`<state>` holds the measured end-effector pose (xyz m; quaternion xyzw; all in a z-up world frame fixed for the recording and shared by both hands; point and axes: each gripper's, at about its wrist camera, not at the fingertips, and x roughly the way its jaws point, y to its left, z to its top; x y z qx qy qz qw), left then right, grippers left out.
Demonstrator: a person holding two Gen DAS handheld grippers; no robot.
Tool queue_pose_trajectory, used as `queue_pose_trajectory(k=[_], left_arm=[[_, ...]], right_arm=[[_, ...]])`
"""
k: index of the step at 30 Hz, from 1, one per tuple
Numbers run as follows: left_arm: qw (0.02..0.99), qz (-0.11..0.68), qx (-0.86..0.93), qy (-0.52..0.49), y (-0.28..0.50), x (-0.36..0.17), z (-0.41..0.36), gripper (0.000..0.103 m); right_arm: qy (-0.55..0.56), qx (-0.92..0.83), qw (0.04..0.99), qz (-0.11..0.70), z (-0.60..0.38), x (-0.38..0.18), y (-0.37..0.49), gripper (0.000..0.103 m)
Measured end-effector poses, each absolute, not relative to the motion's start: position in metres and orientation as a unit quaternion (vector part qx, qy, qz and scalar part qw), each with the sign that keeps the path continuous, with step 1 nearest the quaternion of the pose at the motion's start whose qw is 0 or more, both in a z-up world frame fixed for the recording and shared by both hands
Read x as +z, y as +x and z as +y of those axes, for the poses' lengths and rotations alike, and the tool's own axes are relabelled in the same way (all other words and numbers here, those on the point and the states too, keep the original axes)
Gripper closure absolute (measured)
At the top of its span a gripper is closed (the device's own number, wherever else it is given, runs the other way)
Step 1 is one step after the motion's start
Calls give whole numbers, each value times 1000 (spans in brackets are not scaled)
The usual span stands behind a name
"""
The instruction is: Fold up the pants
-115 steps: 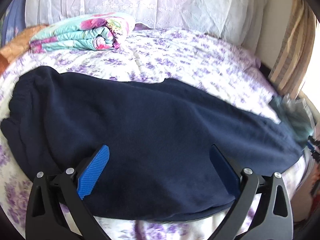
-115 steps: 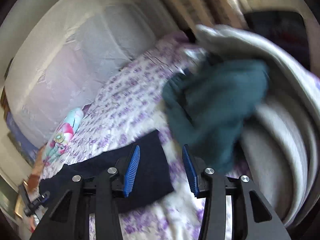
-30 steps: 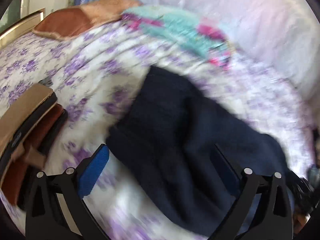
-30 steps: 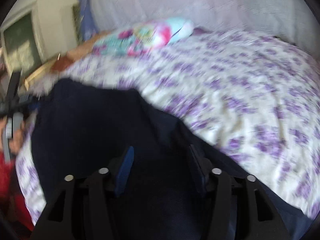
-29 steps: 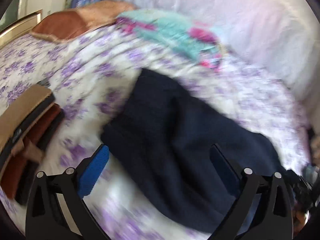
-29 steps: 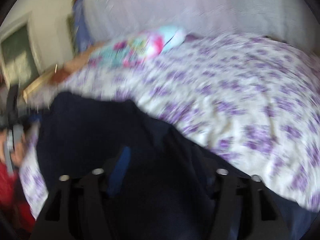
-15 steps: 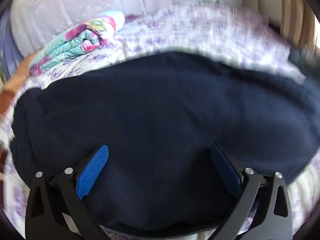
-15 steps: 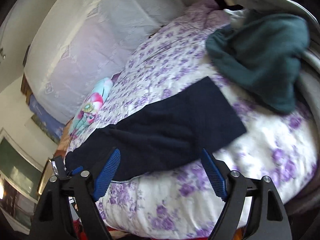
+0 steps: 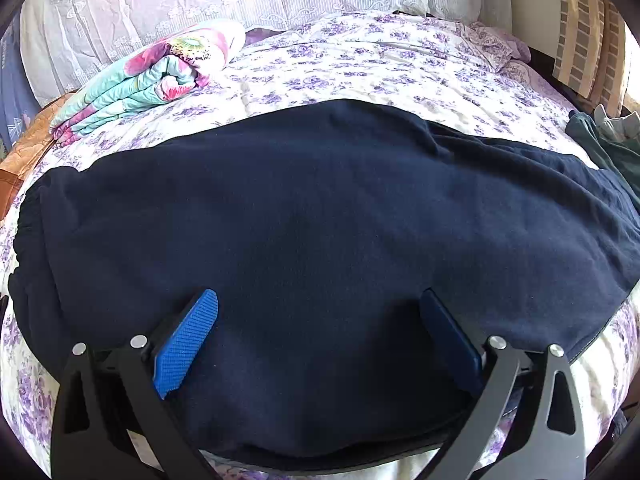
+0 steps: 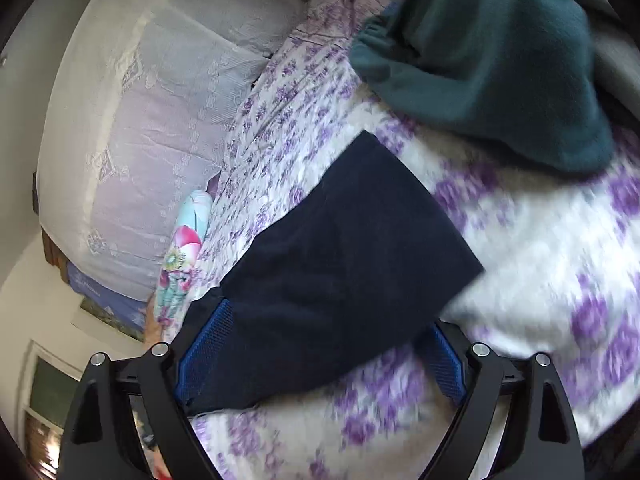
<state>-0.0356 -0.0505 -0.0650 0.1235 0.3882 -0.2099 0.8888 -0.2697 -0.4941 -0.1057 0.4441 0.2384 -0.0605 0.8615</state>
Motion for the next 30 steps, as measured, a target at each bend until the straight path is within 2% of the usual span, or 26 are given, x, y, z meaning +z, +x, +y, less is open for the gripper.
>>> queue_pose_trajectory(k=[1, 2, 3, 4, 5, 6, 13, 17, 18, 20, 23, 26, 30], left_arm=[[889, 388, -210, 124, -35, -65, -51, 4], [889, 388, -209, 124, -35, -65, -50, 4], [889, 388, -210, 124, -35, -65, -50, 4], [889, 388, -210, 124, -36, -65, -51, 4], [889, 388, -210, 124, -36, -65, -50, 4], [889, 388, -210, 124, -35, -65, -50, 4], [891, 384, -206, 129, -42, -63, -51, 5], [889, 389, -198, 139, -42, -63, -54, 4], [889, 393, -191, 135, -42, -62, -53, 4], [892, 398, -178, 119, -43, -54, -53, 5], [883, 400, -237, 70, -50, -36, -67, 5], [883, 386, -249, 97, -58, -35, -100, 5], [872, 400, -228, 166, -59, -70, -144, 4]], right_arm=[[419, -67, 872, 243, -491, -104, -264, 17], [393, -79, 883, 245, -488, -104, -259, 30], [369, -93, 891, 247, -483, -107, -255, 49], [360, -103, 894, 245, -484, -111, -255, 59], [356, -114, 896, 239, -485, -115, -257, 75], [361, -111, 898, 227, -488, -119, -263, 78], [363, -78, 913, 167, -483, -99, -284, 82], [391, -88, 893, 205, -503, -124, -272, 85], [389, -81, 897, 194, -505, -130, -275, 86], [339, -97, 914, 201, -493, -126, -273, 85], [324, -106, 919, 198, -490, -126, -272, 85], [327, -101, 919, 196, -492, -127, -272, 84], [324, -102, 920, 196, -492, -128, -273, 84]])
